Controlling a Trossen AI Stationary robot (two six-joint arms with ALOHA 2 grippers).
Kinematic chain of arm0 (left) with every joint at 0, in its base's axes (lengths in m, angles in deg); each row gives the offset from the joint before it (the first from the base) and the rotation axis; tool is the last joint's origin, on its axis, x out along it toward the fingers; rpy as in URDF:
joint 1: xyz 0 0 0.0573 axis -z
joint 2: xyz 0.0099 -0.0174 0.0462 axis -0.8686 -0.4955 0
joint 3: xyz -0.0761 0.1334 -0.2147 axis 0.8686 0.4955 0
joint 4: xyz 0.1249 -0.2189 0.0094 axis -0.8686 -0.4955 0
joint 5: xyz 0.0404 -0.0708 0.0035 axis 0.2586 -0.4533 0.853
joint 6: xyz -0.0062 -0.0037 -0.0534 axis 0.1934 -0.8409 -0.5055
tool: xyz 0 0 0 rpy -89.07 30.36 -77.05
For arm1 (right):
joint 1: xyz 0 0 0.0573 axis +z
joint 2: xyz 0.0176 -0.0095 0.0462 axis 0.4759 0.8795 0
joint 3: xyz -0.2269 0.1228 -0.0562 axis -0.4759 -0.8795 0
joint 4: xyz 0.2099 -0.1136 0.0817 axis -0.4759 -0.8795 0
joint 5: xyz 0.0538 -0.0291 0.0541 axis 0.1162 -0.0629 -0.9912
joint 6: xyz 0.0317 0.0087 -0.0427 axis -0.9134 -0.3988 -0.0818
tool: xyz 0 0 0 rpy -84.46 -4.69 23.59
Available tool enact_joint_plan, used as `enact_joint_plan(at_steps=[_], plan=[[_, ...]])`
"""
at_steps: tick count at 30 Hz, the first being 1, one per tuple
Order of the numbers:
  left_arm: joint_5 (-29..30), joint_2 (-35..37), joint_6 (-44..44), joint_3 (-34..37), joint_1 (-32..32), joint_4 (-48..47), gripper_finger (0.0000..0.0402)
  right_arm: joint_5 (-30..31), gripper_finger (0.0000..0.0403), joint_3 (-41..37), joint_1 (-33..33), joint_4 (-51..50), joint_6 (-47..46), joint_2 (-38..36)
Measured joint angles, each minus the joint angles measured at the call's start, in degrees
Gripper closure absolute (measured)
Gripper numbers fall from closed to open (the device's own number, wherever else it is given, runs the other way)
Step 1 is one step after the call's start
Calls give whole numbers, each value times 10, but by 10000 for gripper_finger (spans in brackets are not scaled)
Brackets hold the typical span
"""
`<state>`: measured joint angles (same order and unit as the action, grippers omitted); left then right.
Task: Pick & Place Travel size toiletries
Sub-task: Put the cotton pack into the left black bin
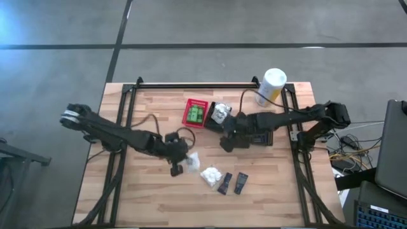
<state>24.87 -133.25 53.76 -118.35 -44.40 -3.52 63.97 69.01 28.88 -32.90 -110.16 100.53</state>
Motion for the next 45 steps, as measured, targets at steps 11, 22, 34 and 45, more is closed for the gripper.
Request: enact_joint_plan(at_steps=[11,22,34,45], plan=[[117,64,196,-49,-94,-20,398,59,39,31,-50,-4,16,-48],[115,0,390,-143,-142,-34,398,-36,39,-29,-61,5,-26,-144],[149,-141,556,-244,-201,-15,398,-1,39,-107,-61,8,-117,-233],[142,-239,611,-256,-268,73,398,40,39,-154,-60,7,-149,-319]])
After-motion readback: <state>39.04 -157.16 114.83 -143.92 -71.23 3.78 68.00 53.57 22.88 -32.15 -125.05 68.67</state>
